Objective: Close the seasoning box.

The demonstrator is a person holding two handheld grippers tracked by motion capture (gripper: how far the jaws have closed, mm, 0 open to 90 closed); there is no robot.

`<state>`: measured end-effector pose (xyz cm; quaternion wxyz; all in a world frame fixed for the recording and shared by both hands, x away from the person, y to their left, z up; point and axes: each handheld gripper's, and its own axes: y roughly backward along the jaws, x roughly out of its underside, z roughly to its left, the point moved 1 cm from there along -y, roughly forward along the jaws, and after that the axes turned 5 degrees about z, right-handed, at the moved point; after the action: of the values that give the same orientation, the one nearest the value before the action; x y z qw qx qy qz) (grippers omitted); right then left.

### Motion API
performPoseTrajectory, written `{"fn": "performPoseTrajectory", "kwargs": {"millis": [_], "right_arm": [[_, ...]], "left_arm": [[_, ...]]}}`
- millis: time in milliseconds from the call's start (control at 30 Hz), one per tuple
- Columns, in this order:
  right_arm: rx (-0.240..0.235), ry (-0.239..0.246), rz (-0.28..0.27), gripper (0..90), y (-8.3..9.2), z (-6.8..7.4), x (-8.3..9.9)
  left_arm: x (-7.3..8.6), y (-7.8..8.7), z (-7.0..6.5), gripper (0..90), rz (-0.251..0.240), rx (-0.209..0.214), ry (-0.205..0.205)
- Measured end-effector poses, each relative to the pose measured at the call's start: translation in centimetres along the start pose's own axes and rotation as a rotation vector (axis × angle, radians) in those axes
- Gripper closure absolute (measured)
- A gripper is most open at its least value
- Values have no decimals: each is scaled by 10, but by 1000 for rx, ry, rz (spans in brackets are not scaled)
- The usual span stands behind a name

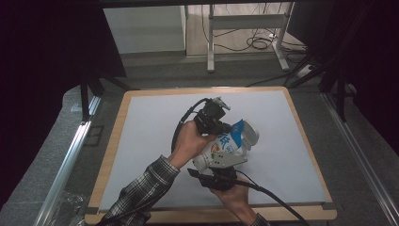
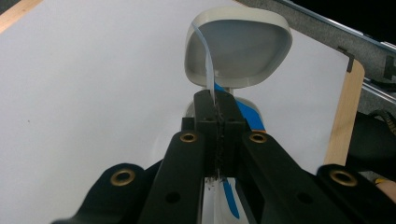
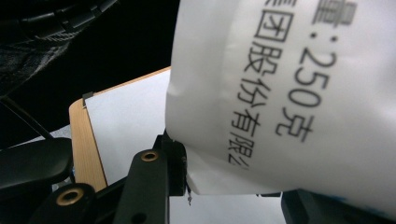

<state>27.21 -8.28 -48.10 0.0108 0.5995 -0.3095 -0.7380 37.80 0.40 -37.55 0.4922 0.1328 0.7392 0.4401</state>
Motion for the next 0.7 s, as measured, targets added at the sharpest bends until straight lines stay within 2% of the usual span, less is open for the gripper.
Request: {"fn": "performPoseTrajectory", "kwargs": {"millis": [400, 700], "right_arm": [[-13, -21, -9, 634, 0, -1, -1], [-7, -17, -11, 635, 1, -1, -1]], "left_arm": [[-3, -1, 0, 899, 16, -1, 2], [-4, -1, -1, 899, 18, -1, -1]]}}
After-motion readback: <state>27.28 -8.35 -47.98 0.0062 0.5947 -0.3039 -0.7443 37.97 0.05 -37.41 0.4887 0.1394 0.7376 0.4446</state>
